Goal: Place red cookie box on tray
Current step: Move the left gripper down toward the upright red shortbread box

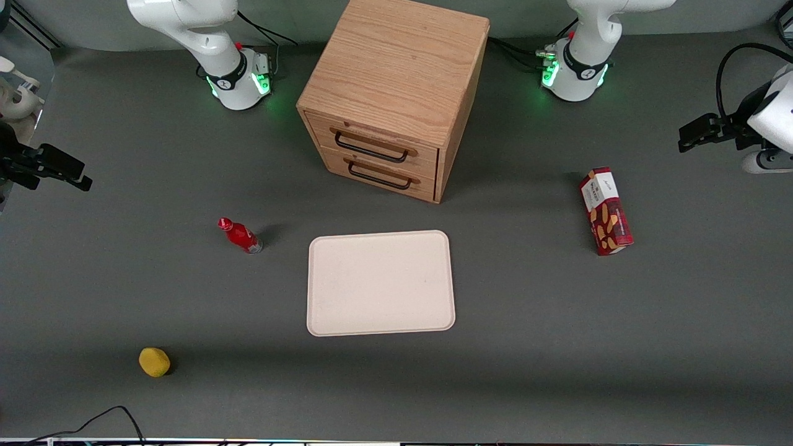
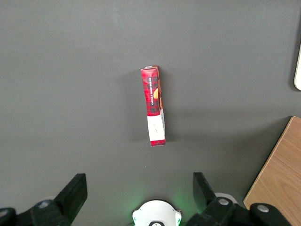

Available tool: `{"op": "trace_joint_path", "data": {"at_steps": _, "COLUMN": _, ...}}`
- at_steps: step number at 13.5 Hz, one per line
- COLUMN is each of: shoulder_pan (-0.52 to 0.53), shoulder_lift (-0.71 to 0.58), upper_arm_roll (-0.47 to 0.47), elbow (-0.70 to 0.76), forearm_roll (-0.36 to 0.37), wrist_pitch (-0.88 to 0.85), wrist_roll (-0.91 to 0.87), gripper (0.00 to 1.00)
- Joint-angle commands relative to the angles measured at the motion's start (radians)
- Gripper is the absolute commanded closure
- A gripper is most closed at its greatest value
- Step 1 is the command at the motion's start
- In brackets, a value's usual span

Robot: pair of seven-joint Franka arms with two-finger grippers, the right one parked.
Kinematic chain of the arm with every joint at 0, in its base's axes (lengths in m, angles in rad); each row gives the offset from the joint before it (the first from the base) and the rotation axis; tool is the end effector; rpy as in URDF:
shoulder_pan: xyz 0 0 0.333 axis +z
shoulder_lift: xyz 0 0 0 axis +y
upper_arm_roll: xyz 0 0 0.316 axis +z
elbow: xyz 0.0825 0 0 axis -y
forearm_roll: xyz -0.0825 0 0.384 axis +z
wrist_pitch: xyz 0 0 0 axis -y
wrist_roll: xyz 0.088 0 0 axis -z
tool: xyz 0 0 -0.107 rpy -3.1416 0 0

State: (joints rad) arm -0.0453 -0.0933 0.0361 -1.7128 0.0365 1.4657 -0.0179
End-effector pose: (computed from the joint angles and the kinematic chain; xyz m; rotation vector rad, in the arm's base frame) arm 0.5109 0.0003 0.5998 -3.0972 -0.0144 0.2380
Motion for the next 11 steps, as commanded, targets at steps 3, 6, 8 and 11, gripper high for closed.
{"op": "trace_joint_path", "data": {"at_steps": 3, "shoulder_pan": -0.002, "shoulder_lift": 0.027, "upper_arm_roll": 0.001, "elbow": 0.033, "forearm_roll": 0.013, "wrist_pitch": -0.022, "wrist_roll": 0.016, "gripper": 0.0}}
{"op": "trace_joint_path", "data": {"at_steps": 6, "shoulder_pan": -0.001, "shoulder_lift": 0.035, "upper_arm_roll": 0.001, "elbow": 0.022, "forearm_roll": 0.013, "wrist_pitch": -0.033, "wrist_roll": 0.016, "gripper": 0.0}}
{"op": "trace_joint_path", "data": {"at_steps": 8, "shoulder_pan": -0.002, "shoulder_lift": 0.032, "upper_arm_roll": 0.001, "elbow": -0.019, "forearm_roll": 0.01, "wrist_pitch": -0.027, "wrist_roll": 0.022, "gripper": 0.0}}
{"op": "trace_joint_path", "data": {"at_steps": 11, "shoulder_pan": 0.001, "shoulder_lift": -0.018, "upper_arm_roll": 0.002, "elbow": -0.172, "forearm_roll": 0.002, "wrist_pitch": 0.079, "wrist_roll": 0.026, "gripper": 0.0}}
